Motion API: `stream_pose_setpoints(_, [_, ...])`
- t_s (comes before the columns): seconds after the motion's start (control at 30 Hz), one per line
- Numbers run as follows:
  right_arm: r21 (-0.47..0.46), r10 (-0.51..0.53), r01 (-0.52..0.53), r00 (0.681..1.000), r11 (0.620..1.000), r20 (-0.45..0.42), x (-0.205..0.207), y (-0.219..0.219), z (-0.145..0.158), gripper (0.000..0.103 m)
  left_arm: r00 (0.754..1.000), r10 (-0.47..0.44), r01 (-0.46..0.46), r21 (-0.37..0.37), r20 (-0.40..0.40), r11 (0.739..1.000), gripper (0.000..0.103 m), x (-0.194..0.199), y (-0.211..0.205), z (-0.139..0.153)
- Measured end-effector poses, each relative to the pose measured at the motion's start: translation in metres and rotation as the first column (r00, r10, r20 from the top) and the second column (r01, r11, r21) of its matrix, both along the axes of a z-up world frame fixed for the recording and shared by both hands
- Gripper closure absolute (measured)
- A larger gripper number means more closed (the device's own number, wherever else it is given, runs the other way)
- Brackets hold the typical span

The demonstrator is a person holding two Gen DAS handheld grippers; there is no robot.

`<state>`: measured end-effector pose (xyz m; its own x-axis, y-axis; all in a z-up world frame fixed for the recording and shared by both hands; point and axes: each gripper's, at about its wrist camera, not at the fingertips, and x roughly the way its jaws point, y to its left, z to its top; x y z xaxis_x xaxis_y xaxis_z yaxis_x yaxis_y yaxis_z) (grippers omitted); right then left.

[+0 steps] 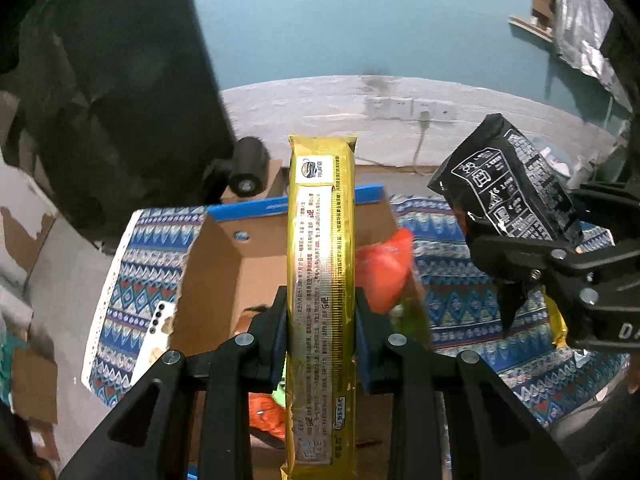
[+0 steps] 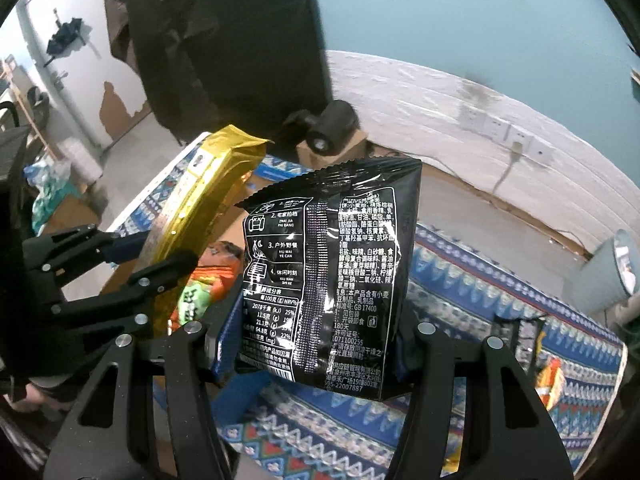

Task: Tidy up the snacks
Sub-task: 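Open both tools to drop the yellow bar and black bag into the box, then move both tools back over the remaining snacks on the cloth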

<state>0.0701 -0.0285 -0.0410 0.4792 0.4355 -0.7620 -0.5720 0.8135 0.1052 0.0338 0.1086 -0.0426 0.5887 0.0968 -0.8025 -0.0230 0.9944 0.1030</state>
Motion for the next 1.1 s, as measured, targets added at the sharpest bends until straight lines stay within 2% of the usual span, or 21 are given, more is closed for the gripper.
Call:
stream_pose_setpoints(0.53, [-0.028, 0.101, -0.103, 0.992, 0.994, -0.079, 0.011, 0.071, -0.033, 0.044, 0.990, 0.129, -0.130, -0.009, -0.050, 0.991, 0.074, 0.002, 0.048, -0.014])
stream_pose_setpoints(0.63, [-0.039, 0.109, -0.112, 0.991, 0.993, -0.078, 0.011, 0.077, -0.035, 0.041, 0.988, 0.147, -0.147, 0.006, -0.047, 0.989, 0.073, 0.002, 0.049, -0.013])
stream_pose_setpoints(0.7, [-0.043, 0.099, -0.102, 0.993, 0.994, -0.069, 0.011, 0.074, -0.034, 0.032, 0.987, 0.155, -0.154, 0.020, -0.038, 0.988, 0.065, 0.002, 0.049, -0.011])
stream_pose_setpoints(0.83, [-0.033, 0.079, -0.081, 0.995, 0.996, -0.063, 0.010, 0.065, -0.029, 0.030, 0.986, 0.167, -0.167, 0.031, -0.026, 0.986, 0.050, 0.003, 0.049, -0.008])
stream_pose_setpoints(0.9, [-0.023, 0.065, -0.066, 0.996, 0.998, -0.054, 0.009, 0.058, -0.024, 0.026, 0.986, 0.165, -0.164, 0.030, -0.028, 0.986, 0.047, 0.003, 0.047, -0.008])
stream_pose_setpoints(1.1, [-0.013, 0.028, -0.029, 0.999, 1.000, -0.033, 0.005, 0.035, -0.014, 0.026, 0.991, 0.132, -0.132, 0.019, -0.018, 0.991, 0.036, 0.005, 0.033, -0.002])
